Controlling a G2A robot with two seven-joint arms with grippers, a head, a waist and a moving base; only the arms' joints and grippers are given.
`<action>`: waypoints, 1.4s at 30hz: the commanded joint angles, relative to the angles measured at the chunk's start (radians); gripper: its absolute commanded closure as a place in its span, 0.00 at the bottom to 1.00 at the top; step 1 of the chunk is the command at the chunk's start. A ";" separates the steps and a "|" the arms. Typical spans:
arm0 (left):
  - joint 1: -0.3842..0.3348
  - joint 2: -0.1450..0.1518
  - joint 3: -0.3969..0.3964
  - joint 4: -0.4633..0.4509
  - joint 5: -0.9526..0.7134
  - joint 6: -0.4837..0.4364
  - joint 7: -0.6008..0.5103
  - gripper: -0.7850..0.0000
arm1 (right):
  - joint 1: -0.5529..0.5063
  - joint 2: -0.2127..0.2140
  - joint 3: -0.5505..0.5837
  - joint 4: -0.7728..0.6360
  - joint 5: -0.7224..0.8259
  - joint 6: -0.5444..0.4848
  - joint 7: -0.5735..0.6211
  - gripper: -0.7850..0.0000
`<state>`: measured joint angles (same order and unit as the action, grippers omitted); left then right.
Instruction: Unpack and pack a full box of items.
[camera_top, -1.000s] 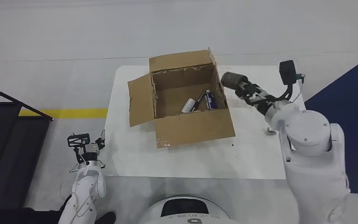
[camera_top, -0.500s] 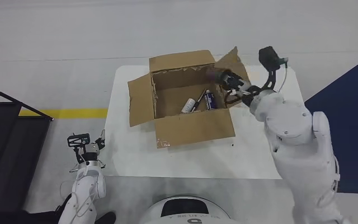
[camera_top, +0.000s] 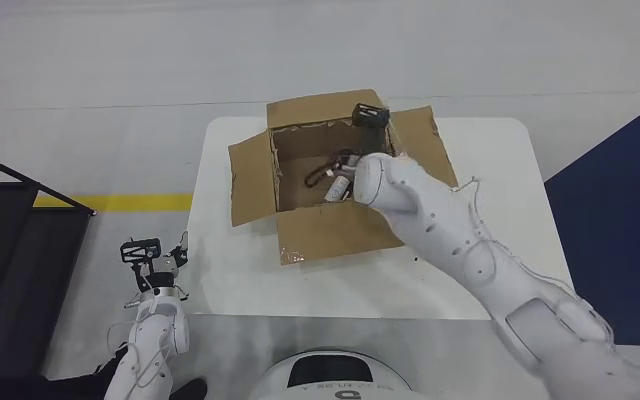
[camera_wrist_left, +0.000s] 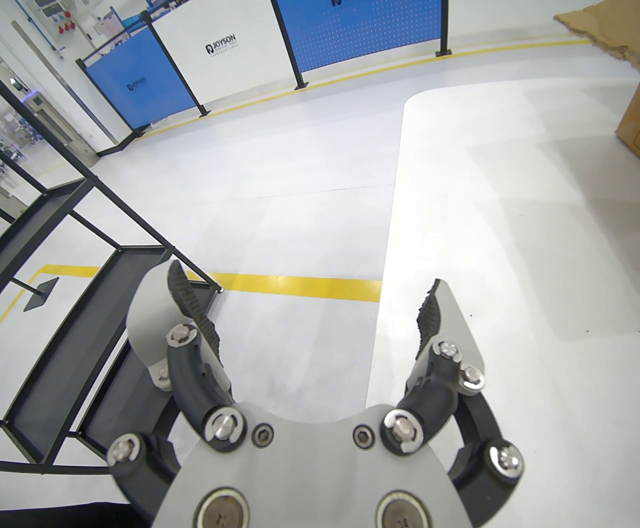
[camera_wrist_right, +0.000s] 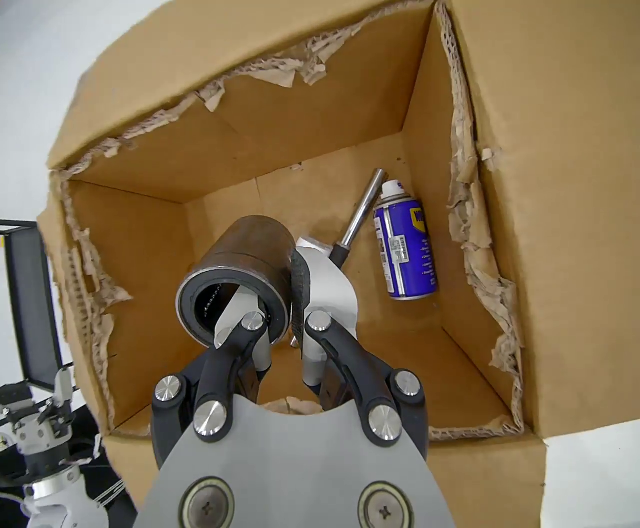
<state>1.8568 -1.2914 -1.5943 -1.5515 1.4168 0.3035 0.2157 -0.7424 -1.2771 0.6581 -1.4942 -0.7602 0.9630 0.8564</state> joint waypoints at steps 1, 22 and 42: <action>0.000 0.000 0.000 0.000 0.000 0.000 0.000 0.00 | 0.030 -0.022 -0.045 0.059 0.016 0.034 -0.033 1.00; 0.000 0.000 0.000 0.000 0.000 0.000 0.000 0.00 | 0.157 -0.296 -0.074 0.635 0.059 0.049 -0.169 0.84; 0.000 0.000 0.000 0.000 0.000 0.000 0.000 0.00 | -0.081 -0.196 0.283 -0.014 -0.126 0.008 -0.008 0.51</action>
<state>1.8568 -1.2914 -1.5943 -1.5515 1.4168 0.3035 0.2157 -0.7550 -1.5023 0.8898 -1.3551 -0.8298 0.9867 0.8057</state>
